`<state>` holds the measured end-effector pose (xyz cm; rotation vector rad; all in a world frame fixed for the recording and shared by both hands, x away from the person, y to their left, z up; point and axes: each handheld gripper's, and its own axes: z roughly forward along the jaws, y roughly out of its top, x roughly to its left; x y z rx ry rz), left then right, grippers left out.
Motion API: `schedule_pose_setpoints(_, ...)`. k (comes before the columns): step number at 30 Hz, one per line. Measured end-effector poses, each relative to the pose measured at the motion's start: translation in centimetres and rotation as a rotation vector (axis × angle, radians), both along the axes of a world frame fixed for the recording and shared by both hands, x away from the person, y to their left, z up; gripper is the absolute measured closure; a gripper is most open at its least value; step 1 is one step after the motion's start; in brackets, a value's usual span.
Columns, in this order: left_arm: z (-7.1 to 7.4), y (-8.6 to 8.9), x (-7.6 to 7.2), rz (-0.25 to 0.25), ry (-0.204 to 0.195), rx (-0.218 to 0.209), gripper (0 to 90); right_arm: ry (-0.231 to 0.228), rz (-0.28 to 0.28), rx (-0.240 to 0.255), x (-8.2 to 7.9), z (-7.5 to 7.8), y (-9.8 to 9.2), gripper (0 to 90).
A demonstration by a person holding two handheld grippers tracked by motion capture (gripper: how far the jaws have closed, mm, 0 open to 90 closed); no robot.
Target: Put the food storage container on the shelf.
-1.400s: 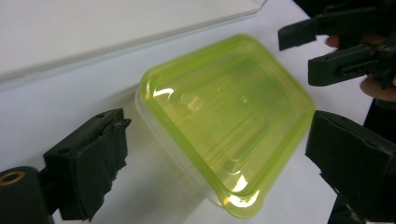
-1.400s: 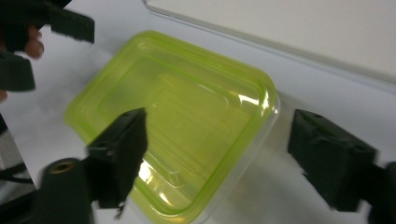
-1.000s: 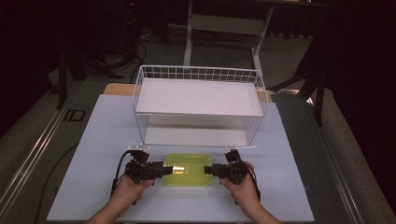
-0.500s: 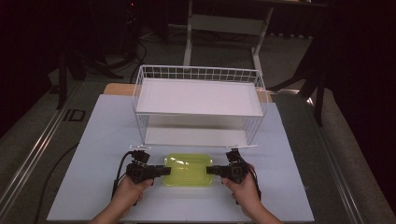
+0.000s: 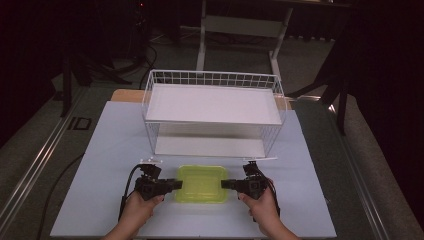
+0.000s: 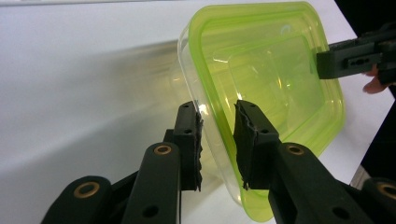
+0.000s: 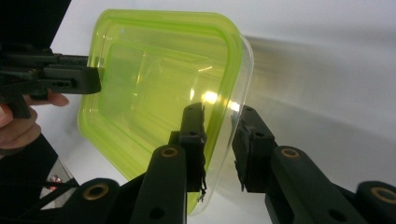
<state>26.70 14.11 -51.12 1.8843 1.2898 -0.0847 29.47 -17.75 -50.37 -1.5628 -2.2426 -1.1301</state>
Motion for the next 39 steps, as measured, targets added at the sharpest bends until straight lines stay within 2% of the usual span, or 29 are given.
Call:
schedule_pose_setpoints(5,0.0,0.0,-0.4,0.004,-0.015,0.001,73.2,-0.017,-0.009,-0.003,-0.4,0.1,0.1,75.5)
schedule_pose_setpoints(8,0.2,0.0,-0.7,0.008,-0.003,-0.005,74.9,-0.018,-0.015,0.006,-0.8,0.1,0.0,77.0)
schedule_pose_setpoints(10,0.3,-0.2,-1.1,0.014,-0.009,0.002,75.9,-0.013,-0.023,0.013,-1.1,0.2,0.0,77.9)
schedule_pose_setpoints(12,0.4,-0.2,-1.4,0.025,-0.001,-0.011,77.5,-0.017,-0.025,0.014,-1.4,0.3,0.0,79.0)
schedule_pose_setpoints(17,0.4,-0.2,-1.7,0.044,-0.021,-0.007,79.2,-0.045,-0.027,0.032,-1.7,0.3,0.0,79.9)
schedule_pose_setpoints(19,0.4,-0.2,-1.6,0.057,-0.016,-0.008,79.9,-0.061,-0.029,0.023,-1.8,0.4,0.1,80.0)
schedule_pose_setpoints(22,0.8,-0.3,-1.1,0.062,-0.021,-0.016,80.3,-0.066,-0.034,0.023,-1.6,0.6,0.1,80.1)
schedule_pose_setpoints(27,2.1,-0.5,0.4,0.078,-0.06,-0.045,80.6,-0.093,-0.068,0.04,-0.3,1.7,-0.3,80.0)
schedule_pose_setpoints(30,2.8,-0.8,1.6,0.078,-0.089,-0.06,80.6,-0.111,-0.095,0.045,0.6,2.4,-0.5,79.9)
schedule_pose_setpoints(32,3.2,-0.9,2.4,0.082,-0.121,-0.069,80.6,-0.127,-0.114,0.048,1.3,2.8,-0.6,79.9)
schedule_pose_setpoints(34,3.6,-1.1,3.1,0.092,-0.145,-0.078,80.6,-0.154,-0.131,0.048,2.0,3.2,-0.7,79.9)
schedule_pose_setpoints(39,3.8,-1.6,4.6,0.116,-0.201,-0.074,80.6,-0.188,-0.177,0.05,3.5,3.6,-0.7,79.6)
